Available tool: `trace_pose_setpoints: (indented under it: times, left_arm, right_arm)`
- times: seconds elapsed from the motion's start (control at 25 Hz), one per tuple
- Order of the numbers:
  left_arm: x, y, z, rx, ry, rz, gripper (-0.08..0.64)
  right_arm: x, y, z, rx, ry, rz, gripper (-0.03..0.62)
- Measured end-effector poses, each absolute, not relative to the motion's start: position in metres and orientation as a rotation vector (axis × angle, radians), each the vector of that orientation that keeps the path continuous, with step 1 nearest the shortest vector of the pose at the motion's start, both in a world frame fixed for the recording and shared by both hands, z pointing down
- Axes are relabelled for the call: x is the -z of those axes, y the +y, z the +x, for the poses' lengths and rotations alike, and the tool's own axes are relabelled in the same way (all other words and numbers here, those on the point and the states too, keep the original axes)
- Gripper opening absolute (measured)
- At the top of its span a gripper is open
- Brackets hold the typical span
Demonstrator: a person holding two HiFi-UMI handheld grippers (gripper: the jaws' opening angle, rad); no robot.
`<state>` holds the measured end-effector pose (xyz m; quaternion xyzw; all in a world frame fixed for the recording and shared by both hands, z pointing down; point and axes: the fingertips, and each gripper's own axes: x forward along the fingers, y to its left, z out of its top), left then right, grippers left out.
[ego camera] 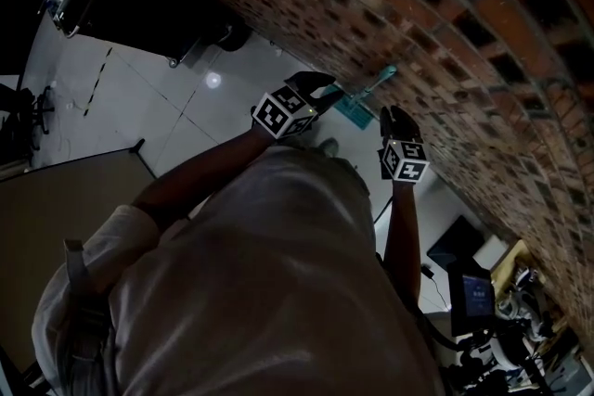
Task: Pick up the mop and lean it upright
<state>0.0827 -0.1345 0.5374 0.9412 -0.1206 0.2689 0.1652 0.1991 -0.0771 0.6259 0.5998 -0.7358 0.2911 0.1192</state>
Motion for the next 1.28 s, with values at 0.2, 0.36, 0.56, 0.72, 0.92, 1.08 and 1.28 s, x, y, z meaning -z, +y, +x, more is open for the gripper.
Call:
trace_pose_setpoints:
  times: [0.2, 0.36, 0.56, 0.72, 0.92, 1.08, 1.28]
  left_arm:
    - [-0.541, -0.137, 0.086, -0.801, -0.297, 2.68, 0.157]
    - [-0.54, -0.14, 0.089, -0.814, -0.264, 2.693, 0.158]
    - [-0.542, -0.144, 0.089, -0.804, -0.272, 2.685, 0.156]
    - [-0.54, -0.146, 0.083, -0.791, -0.297, 2.686, 0.155]
    - [-0.54, -0.15, 0.067, -0.8, -0.327, 2.678, 0.155]
    - [-0.541, -0.158, 0.05, -0.81, -0.373, 2.669, 0.155]
    - [-0.541, -0.165, 0.033, -0.808, -0.42, 2.652, 0.155]
  right_arm:
    - [-0.651, -0.092, 0.2, -0.857, -2.123, 1.715, 0.084]
    - [-0.676, -0.1, 0.199, -0.865, -2.092, 1.668, 0.084]
    - [-0.701, -0.113, 0.195, -0.864, -2.059, 1.611, 0.094]
    - [-0.728, -0.117, 0.192, -0.874, -2.007, 1.58, 0.102]
    - [-0.751, -0.129, 0.19, -0.874, -1.972, 1.577, 0.103]
    - [-0.771, -0.135, 0.187, -0.881, -1.925, 1.547, 0.111]
    - [-0.788, -0.146, 0.19, -0.849, -1.893, 1.538, 0.114]
